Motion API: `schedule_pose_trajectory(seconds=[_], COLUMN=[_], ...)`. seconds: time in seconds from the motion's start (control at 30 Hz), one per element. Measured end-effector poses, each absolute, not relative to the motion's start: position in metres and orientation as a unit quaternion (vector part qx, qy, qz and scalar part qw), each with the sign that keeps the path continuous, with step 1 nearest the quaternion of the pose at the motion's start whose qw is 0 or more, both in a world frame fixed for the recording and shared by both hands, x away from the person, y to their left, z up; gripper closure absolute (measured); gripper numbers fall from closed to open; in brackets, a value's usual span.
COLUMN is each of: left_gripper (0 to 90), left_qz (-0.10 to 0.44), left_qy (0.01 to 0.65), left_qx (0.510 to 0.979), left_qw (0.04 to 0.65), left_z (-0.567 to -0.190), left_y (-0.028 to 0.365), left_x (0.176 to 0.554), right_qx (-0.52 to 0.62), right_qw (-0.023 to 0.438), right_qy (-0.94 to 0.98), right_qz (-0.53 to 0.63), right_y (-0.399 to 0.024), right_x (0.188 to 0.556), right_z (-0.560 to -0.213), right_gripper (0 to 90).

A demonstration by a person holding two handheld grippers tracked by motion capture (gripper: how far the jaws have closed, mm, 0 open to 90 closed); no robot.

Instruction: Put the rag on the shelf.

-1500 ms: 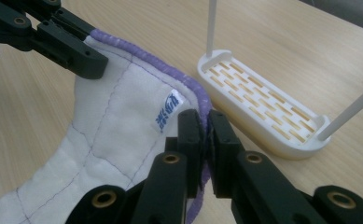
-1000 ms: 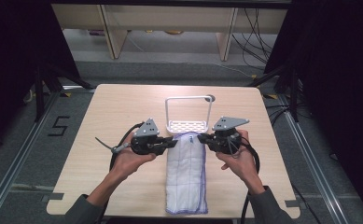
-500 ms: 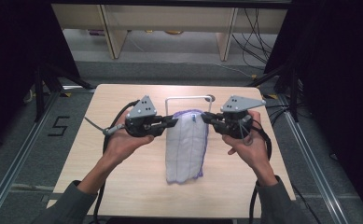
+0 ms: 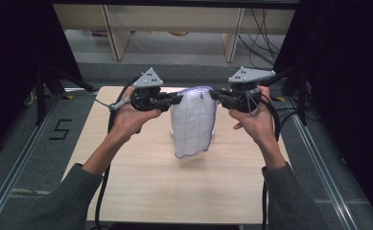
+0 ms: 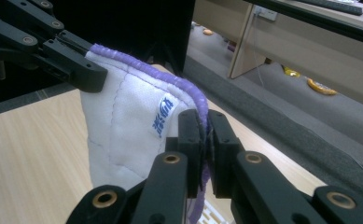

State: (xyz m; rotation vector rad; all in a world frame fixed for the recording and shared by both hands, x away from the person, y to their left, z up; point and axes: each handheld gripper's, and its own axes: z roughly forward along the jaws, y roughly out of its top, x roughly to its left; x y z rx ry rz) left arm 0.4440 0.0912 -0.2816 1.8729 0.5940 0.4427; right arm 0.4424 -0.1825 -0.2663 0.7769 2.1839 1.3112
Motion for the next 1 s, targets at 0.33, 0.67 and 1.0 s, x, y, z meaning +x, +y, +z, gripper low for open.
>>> schedule_pose_trajectory(seconds=[0.33,0.67,1.0], left_gripper=[83.5,83.4,83.4], left_qz=[0.201,0.217,0.238], left_qy=[0.268,0.279,0.306], left_qx=[0.779,0.772,0.745], left_qw=[0.53,0.528,0.543], left_z=[-0.275,-0.263,-0.249], left_y=[0.092,0.086,0.081], left_x=[0.472,0.493,0.527], right_qx=[0.306,0.31,0.334], right_qw=[0.225,0.245,0.252], right_qy=[0.787,0.781,0.76], right_qz=[0.486,0.484,0.497], right_y=[-0.179,-0.178,-0.176], right_x=[0.466,0.49,0.517], right_z=[-0.261,-0.251,-0.232], right_gripper=[85.7,85.7,85.6])
